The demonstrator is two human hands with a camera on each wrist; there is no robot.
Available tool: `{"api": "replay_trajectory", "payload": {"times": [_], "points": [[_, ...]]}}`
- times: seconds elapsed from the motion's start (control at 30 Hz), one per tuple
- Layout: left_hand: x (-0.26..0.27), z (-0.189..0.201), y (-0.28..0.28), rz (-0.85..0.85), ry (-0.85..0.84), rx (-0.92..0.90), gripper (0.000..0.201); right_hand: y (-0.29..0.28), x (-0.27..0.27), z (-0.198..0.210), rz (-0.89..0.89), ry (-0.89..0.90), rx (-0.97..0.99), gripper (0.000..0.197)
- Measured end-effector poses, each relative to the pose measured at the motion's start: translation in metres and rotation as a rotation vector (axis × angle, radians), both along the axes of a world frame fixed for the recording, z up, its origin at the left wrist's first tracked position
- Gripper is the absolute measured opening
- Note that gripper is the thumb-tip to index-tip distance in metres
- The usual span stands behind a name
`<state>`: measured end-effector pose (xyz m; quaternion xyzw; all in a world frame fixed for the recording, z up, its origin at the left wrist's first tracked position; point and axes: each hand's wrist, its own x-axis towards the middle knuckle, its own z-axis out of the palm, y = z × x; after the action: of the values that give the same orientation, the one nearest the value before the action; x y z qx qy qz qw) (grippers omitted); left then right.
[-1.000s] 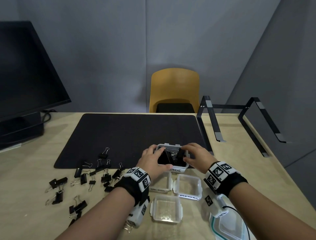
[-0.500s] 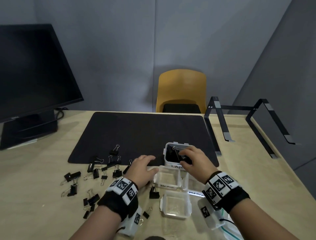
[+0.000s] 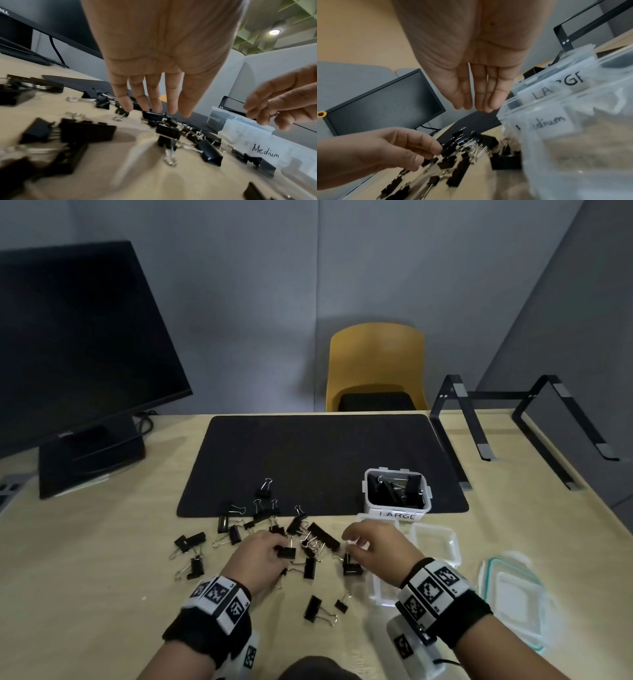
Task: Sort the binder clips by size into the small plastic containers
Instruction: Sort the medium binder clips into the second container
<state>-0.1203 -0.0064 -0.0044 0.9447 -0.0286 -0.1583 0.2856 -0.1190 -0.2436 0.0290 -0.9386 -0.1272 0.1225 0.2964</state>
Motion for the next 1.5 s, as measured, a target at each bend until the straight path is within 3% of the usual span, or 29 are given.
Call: {"api": "replay_trajectory", "payload": {"times": [0.43, 0.7, 1.07, 1.43, 1.5], "points": [[-0.006, -0.02, 0.045, -0.126, 0.069, 0.077, 0.046, 0.052, -0.013, -0.032, -0.131, 0.083, -0.147, 0.04], [0.001, -0.021, 0.042, -0.208, 0.016, 0.038, 0.037, 0.069, -0.002, -0.049, -0.263, 0.056, -0.235, 0.024], [0.02, -0.022, 0.014, -0.134, -0.051, 0.102, 0.039, 0.076, 0.009, -0.055, -0.338, 0.104, -0.356, 0.02], [0.022, -0.023, 0.006, -0.092, -0.05, 0.099, 0.042, 0.077, 0.002, -0.047, -0.301, 0.143, -0.284, 0.04], [0.023, -0.022, 0.003, -0.094, -0.044, 0.107, 0.045, 0.076, 0.003, -0.048, -0.286, 0.143, -0.288, 0.035]]}}
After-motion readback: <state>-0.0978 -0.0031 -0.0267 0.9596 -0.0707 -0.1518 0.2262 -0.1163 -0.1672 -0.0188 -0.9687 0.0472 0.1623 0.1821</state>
